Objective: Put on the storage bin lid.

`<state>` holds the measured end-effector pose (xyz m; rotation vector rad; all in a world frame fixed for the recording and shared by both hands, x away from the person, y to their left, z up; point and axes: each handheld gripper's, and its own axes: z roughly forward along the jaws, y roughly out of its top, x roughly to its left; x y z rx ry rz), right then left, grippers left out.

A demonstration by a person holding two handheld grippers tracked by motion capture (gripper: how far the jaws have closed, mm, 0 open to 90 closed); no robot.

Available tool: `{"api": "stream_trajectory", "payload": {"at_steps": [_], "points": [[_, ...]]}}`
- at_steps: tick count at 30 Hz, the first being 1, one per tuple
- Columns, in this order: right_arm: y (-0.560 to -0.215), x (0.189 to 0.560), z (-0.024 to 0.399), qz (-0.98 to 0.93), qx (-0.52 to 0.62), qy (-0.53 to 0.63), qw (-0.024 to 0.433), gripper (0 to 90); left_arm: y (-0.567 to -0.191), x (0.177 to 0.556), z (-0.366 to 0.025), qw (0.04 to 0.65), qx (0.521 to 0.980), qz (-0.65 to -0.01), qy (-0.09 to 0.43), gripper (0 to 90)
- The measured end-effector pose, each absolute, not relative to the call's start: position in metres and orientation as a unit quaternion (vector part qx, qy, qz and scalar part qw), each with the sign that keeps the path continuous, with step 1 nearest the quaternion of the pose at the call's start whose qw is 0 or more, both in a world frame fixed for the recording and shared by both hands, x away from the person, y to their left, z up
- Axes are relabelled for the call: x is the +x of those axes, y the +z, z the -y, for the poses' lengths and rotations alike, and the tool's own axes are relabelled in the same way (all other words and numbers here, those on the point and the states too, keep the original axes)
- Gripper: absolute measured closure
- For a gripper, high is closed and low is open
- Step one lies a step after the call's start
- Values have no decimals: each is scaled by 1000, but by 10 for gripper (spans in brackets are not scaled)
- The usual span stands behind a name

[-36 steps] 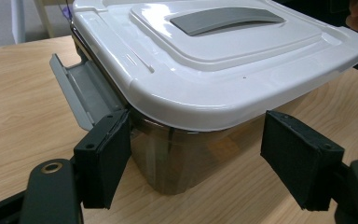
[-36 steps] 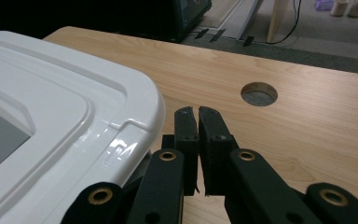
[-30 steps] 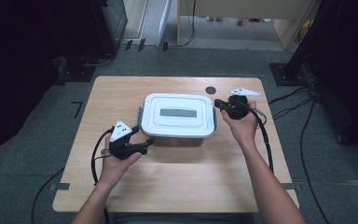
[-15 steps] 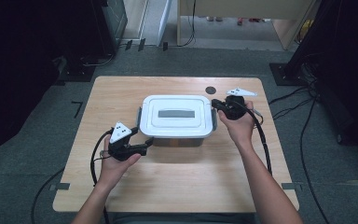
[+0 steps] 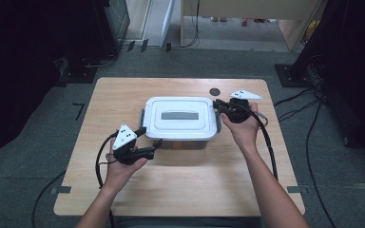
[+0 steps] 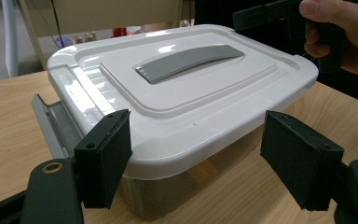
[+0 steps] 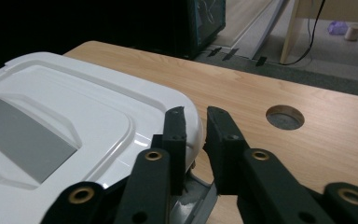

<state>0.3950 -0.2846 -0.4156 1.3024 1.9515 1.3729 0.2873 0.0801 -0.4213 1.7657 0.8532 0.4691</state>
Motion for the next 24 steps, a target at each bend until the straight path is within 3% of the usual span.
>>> {"api": "stream_trajectory", "payload": {"at_steps": [6, 13, 18, 24], "points": [[-409, 389, 292, -706, 466, 474, 244, 460, -421, 285, -94, 535, 729, -376, 202, 170], [-407, 371, 312, -679, 492, 474, 270, 354, -426, 280, -113, 525, 725, -391, 212, 112], [-408, 360, 329, -683, 496, 477, 244, 273, -436, 278, -129, 514, 726, -407, 209, 96], [-415, 342, 341, -689, 492, 469, 252, 233, -442, 275, -150, 512, 713, -436, 202, 97]]}}
